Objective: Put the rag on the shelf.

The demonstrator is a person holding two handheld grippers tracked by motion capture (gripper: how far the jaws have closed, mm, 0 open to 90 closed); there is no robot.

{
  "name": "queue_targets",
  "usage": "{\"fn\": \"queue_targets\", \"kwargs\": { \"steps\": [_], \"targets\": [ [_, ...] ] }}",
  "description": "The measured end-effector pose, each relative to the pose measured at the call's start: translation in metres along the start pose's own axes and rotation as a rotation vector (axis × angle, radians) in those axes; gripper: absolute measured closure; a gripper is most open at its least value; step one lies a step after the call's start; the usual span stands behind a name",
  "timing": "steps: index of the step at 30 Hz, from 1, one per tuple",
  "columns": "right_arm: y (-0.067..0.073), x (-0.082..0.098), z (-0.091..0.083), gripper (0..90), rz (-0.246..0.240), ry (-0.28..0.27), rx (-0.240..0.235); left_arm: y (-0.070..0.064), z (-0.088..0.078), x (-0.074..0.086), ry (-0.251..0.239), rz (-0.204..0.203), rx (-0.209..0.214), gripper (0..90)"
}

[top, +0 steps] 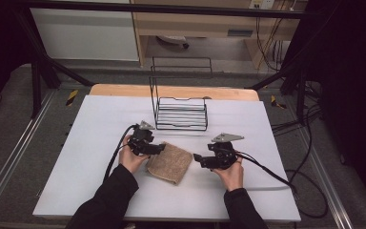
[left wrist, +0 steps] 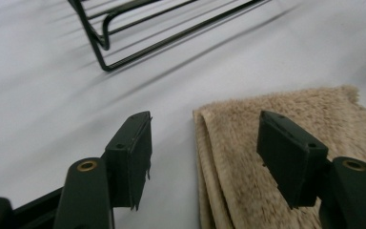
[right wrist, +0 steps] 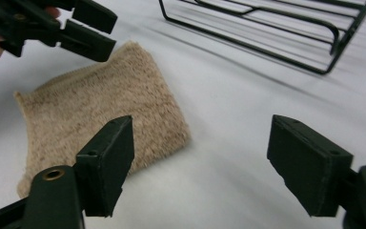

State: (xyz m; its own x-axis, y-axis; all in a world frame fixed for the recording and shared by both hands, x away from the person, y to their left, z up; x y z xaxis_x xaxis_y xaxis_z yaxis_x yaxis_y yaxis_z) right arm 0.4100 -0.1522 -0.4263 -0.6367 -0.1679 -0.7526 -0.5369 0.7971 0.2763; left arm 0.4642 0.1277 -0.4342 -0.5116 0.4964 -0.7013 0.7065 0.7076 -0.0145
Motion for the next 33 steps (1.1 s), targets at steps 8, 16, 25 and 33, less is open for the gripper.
{"fn": "queue_targets", "kwargs": {
  "steps": [8, 16, 25, 33],
  "targets": [
    [-0.012, 0.015, -0.009, 19.8, 0.008, -0.006, -0.001, -0.001, 0.023, -0.003, 0.042, -0.027, 0.03, 49.5],
    [-0.007, 0.016, -0.004, 25.6, 0.045, -0.013, -0.029, -0.002, 0.023, -0.002, 0.052, -0.041, 0.068, 64.7],
    [-0.003, 0.014, 0.018, 38.6, 0.132, -0.012, -0.054, -0.004, 0.019, 0.001, 0.037, -0.062, 0.079, 83.0],
    [0.008, 0.01, 0.039, 44.7, 0.162, 0.022, -0.028, -0.004, 0.02, 0.002, 0.034, -0.073, 0.083, 82.7]
  ]
}}
Point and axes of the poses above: each handheld gripper's, and its own axes: z roughly forward along the jaws, x roughly out of its underside, y roughly to its left, the point moved 1 cm from there along z, roughly forward along the jaws, and after that the axes turned 8 degrees about z, right-handed, at the moved point
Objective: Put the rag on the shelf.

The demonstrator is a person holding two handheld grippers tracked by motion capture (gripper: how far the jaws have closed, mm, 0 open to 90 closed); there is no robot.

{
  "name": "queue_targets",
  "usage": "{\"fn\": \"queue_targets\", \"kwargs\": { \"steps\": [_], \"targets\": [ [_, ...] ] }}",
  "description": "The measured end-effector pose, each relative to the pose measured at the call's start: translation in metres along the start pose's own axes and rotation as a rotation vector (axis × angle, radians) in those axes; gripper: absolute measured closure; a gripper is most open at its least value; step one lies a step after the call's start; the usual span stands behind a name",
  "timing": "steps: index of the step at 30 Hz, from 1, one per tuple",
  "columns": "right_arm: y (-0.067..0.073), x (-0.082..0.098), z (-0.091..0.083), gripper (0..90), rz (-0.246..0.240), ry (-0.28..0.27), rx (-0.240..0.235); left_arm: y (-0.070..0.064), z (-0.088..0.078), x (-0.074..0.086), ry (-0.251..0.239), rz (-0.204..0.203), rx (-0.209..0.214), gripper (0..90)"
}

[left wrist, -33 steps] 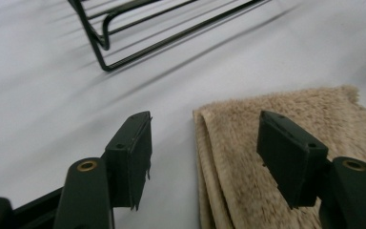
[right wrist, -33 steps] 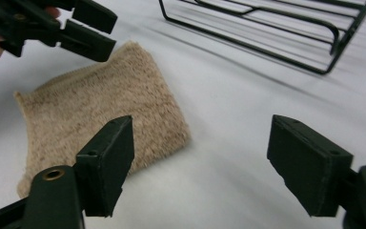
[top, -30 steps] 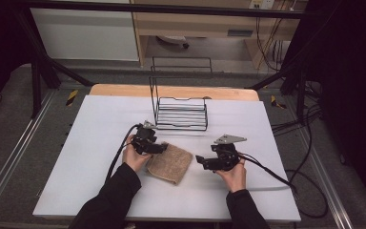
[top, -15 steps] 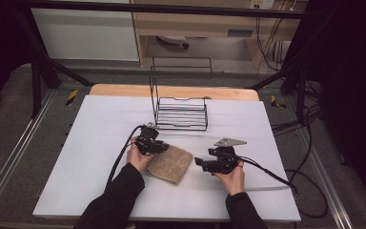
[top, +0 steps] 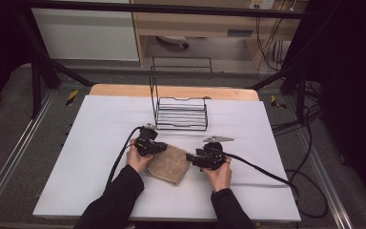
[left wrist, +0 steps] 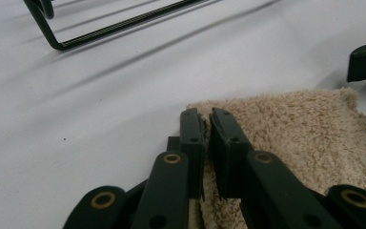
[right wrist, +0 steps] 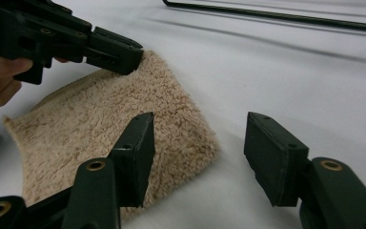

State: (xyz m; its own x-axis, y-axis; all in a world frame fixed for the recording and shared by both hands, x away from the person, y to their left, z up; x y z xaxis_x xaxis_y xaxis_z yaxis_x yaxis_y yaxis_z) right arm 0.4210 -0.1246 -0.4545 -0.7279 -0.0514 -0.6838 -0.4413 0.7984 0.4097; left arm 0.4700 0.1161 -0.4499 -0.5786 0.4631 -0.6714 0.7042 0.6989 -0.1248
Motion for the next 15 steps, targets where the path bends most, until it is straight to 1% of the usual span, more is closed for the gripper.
{"fn": "queue_targets", "kwargs": {
  "steps": [3, 6, 7, 8, 9, 11, 13, 15],
  "targets": [
    [0.005, -0.001, 0.007, 48.4, 0.0, 0.01, 0.022, 0.001, 0.0, 0.0, -0.002, 0.009, 0.0, 81.4],
    [0.008, -0.002, 0.01, 53.4, 0.005, 0.019, 0.042, 0.001, 0.0, 0.0, 0.003, 0.029, -0.019, 74.8],
    [0.009, -0.001, 0.01, 55.3, 0.004, 0.023, 0.05, 0.0, 0.0, 0.0, 0.003, 0.031, -0.02, 73.5],
    [0.008, -0.001, 0.011, 55.3, 0.009, 0.03, 0.054, 0.0, 0.0, 0.0, 0.003, 0.03, -0.019, 73.0],
    [0.008, 0.0, 0.012, 55.6, 0.021, 0.039, 0.058, 0.0, 0.001, 0.0, 0.004, 0.03, -0.017, 72.7],
    [0.008, 0.001, 0.014, 56.8, 0.029, 0.042, 0.061, 0.001, 0.001, 0.0, 0.005, 0.011, 0.011, 73.4],
    [0.009, 0.001, 0.016, 57.8, 0.048, 0.044, 0.045, 0.001, 0.001, 0.0, 0.009, 0.008, 0.022, 75.3],
    [0.011, 0.0, 0.017, 62.2, 0.044, 0.047, 0.049, 0.0, 0.001, 0.0, 0.011, 0.002, 0.025, 77.5]
  ]
}}
Point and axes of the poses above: each handheld gripper's, and its own axes: z roughly forward along the jaws, x roughly out of its underside, y roughly to its left, the point moved 1 cm from there along z, roughly forward along the jaws, and after that the axes turned 8 degrees about z, right-handed, at the moved point
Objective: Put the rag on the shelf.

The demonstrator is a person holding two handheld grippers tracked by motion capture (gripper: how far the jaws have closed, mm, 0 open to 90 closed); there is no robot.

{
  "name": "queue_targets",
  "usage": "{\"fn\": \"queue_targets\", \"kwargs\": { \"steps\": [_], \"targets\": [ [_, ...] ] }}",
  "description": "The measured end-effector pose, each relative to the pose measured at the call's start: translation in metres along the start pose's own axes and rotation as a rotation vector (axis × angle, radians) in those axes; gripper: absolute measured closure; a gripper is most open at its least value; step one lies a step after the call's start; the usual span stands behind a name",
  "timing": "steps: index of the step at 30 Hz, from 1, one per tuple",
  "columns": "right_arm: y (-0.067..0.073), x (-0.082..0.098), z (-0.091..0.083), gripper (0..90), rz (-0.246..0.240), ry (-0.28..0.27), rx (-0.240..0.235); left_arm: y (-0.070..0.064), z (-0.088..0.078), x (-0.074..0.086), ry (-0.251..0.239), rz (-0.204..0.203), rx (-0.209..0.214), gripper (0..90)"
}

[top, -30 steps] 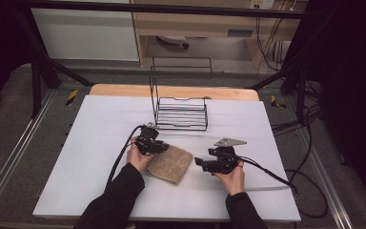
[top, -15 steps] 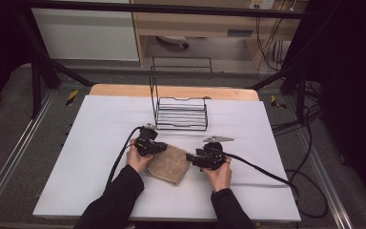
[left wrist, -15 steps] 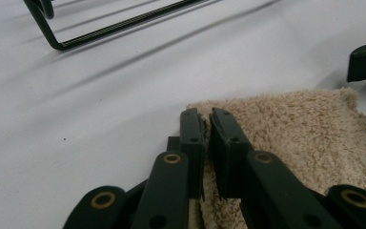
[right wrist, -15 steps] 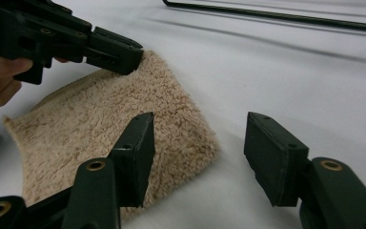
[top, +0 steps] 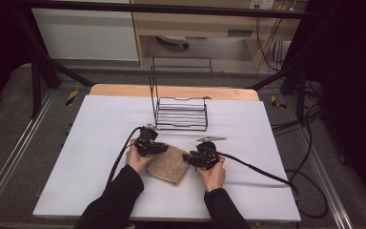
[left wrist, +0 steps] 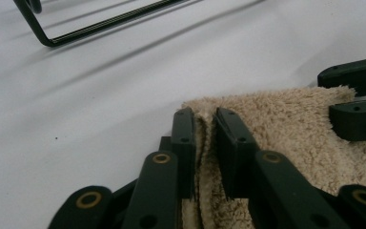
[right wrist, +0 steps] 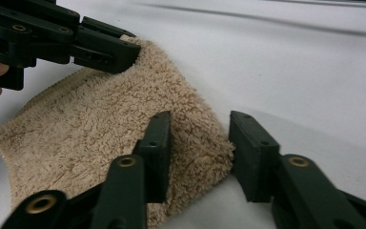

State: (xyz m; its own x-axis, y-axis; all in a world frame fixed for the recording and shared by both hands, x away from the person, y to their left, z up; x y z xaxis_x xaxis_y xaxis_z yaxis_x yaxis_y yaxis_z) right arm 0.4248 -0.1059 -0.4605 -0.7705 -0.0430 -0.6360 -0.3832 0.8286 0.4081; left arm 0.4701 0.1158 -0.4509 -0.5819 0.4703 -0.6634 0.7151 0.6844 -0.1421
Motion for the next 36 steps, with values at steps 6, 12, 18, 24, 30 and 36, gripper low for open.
{"fn": "queue_targets", "kwargs": {
  "steps": [6, 12, 18, 24, 30, 36],
  "targets": [
    [0.002, -0.001, 0.002, 80.8, 0.033, 0.013, -0.022, 0.0, 0.0, 0.0, 0.0, -0.007, 0.011, 82.0],
    [0.002, -0.002, -0.001, 83.7, 0.021, 0.007, -0.035, 0.002, -0.003, 0.001, -0.016, -0.008, 0.026, 84.2],
    [0.006, -0.003, -0.012, 83.7, -0.035, -0.039, -0.075, 0.002, -0.024, 0.0, -0.096, 0.004, 0.058, 84.6],
    [0.01, -0.006, -0.026, 83.8, -0.08, -0.094, -0.13, -0.008, -0.045, 0.001, -0.165, 0.053, 0.048, 84.6],
    [0.017, -0.007, -0.035, 83.8, -0.145, -0.119, -0.133, -0.012, -0.05, 0.002, -0.188, 0.076, 0.034, 84.6],
    [0.025, -0.012, -0.043, 83.9, -0.195, -0.142, -0.133, -0.013, -0.061, 0.004, -0.237, 0.074, 0.04, 84.6]
  ]
}}
Point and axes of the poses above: each handheld gripper's, and its own axes: z roughly forward along the jaws, x roughly out of its underside, y roughly to its left, the point moved 1 cm from there along z, roughly forward along the jaws, and after that the axes turned 8 degrees about z, right-handed, at the moved point
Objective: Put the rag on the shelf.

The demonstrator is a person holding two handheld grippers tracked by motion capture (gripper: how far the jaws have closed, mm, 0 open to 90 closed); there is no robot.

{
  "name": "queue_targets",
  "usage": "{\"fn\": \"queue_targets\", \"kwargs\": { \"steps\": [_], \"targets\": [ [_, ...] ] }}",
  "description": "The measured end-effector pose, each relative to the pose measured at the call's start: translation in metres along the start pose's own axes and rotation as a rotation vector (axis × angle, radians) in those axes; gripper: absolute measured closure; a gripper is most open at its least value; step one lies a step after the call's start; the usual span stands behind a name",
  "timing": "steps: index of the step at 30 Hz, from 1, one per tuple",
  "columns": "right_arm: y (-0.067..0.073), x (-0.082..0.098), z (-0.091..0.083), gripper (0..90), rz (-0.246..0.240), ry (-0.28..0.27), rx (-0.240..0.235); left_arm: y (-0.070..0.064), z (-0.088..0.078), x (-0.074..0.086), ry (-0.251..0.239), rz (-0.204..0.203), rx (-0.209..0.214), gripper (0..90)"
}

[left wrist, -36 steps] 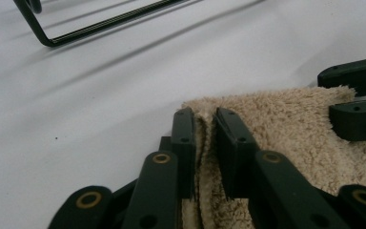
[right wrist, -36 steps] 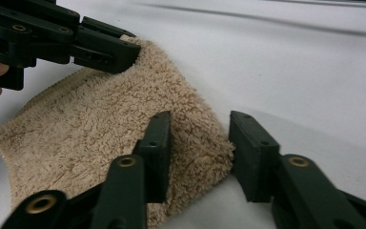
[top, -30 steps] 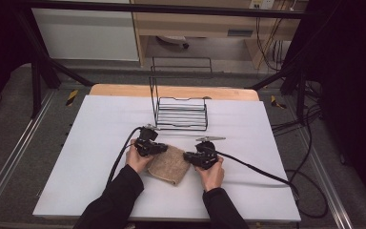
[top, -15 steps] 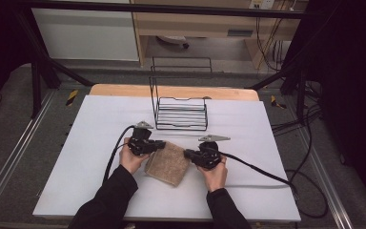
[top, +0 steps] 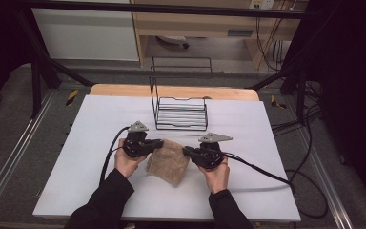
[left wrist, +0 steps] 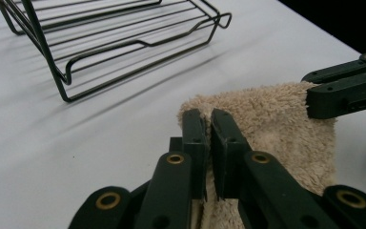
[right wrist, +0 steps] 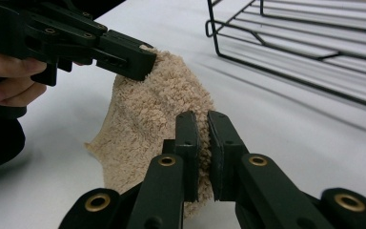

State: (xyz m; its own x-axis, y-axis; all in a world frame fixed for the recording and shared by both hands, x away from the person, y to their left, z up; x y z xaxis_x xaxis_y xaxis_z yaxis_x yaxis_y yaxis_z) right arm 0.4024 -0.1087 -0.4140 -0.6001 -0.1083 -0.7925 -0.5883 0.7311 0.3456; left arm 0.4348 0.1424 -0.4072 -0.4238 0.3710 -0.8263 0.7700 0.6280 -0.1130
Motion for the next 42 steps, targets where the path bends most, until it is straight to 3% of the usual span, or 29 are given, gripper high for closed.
{"fn": "queue_targets", "kwargs": {
  "steps": [9, 20, 42],
  "targets": [
    [0.009, -0.012, -0.012, 84.0, -0.074, -0.051, -0.004, -0.011, -0.022, -0.006, -0.087, 0.038, -0.022, 84.6],
    [0.017, -0.024, -0.027, 84.2, -0.151, -0.077, -0.007, -0.023, -0.037, -0.014, -0.145, 0.052, -0.033, 84.7],
    [0.032, -0.048, -0.051, 84.2, -0.232, -0.166, -0.02, -0.034, -0.06, -0.033, -0.277, 0.064, -0.072, 84.7]
  ]
}}
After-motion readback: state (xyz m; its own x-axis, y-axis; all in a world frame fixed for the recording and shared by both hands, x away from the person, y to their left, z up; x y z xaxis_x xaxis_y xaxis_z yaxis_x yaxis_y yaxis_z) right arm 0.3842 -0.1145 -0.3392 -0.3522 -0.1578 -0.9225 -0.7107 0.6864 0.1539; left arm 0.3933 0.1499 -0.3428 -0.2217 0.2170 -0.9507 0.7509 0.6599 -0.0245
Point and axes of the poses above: each handheld gripper's, and its own axes: z roughly forward along the jaws, x roughly out of its underside, y roughly to its left, the point moved 1 cm from there along z, roughly forward along the jaws, and after that the axes turned 8 degrees about z, right-handed, at the moved point
